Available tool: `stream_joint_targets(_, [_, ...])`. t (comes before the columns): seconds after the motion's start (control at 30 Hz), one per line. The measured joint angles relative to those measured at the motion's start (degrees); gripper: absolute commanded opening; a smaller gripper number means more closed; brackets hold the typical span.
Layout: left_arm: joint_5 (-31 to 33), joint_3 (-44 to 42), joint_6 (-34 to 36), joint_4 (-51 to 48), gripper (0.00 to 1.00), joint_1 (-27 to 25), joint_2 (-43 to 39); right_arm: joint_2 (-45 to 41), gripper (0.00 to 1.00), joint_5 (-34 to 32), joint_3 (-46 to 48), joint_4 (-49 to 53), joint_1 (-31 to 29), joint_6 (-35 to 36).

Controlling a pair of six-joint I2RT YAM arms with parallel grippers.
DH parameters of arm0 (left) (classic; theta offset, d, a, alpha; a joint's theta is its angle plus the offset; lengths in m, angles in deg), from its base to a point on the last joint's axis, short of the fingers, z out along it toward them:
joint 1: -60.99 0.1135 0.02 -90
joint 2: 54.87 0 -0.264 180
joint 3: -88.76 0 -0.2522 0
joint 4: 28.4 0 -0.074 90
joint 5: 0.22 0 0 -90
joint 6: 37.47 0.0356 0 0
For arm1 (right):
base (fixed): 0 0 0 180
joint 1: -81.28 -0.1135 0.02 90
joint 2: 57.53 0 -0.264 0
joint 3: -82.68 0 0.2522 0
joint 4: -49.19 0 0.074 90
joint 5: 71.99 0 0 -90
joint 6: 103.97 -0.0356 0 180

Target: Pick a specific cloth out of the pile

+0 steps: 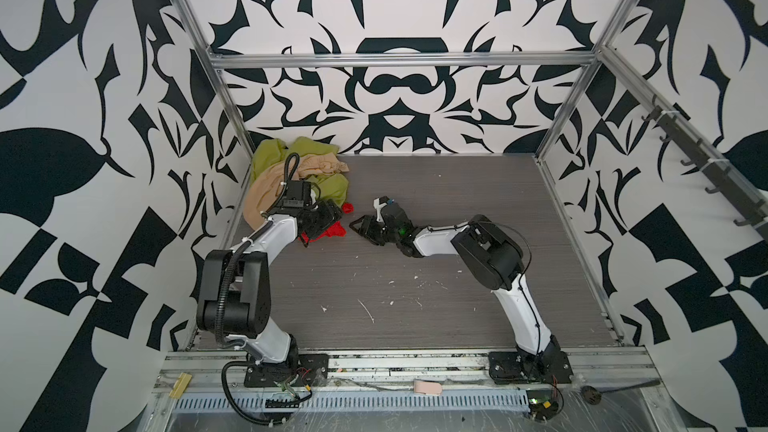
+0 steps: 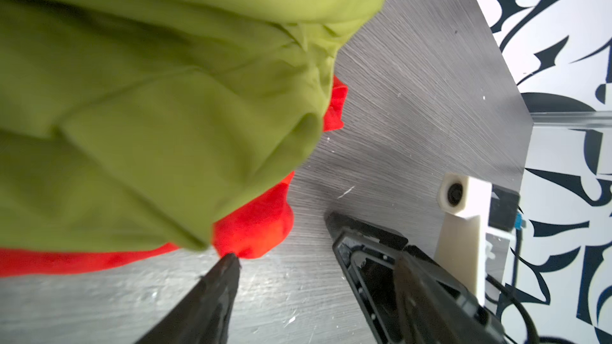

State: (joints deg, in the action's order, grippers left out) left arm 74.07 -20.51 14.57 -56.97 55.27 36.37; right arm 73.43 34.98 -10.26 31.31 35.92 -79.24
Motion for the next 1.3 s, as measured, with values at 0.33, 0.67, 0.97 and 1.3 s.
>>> stream_joint_targets(0.33, [0.28, -0.96, 0.0, -0.98, 0.77, 1.11, -0.57, 4.39, 0.53, 1.55, -5.95, 0.52, -1.7, -0.87])
stream_joint_targets(0.67, [0.28, -1.11, -0.17, -0.96, 0.77, 1.16, -0.57, 6.93, 0.45, 2.49, -9.64, 1.03, -1.99, -1.88])
stream_joint_targets(0.97, [0.28, -1.51, -0.2, -0.85, 0.77, 1.2, -0.57, 8.92, 0.28, 2.62, -12.09, 1.73, -2.03, -2.05])
stream_joint_targets(1.3, [-0.22, -1.84, -0.46, -0.48, 0.77, 1.44, -0.57, 8.85, 0.13, 2.27, -11.3, 0.9, -2.14, -1.07])
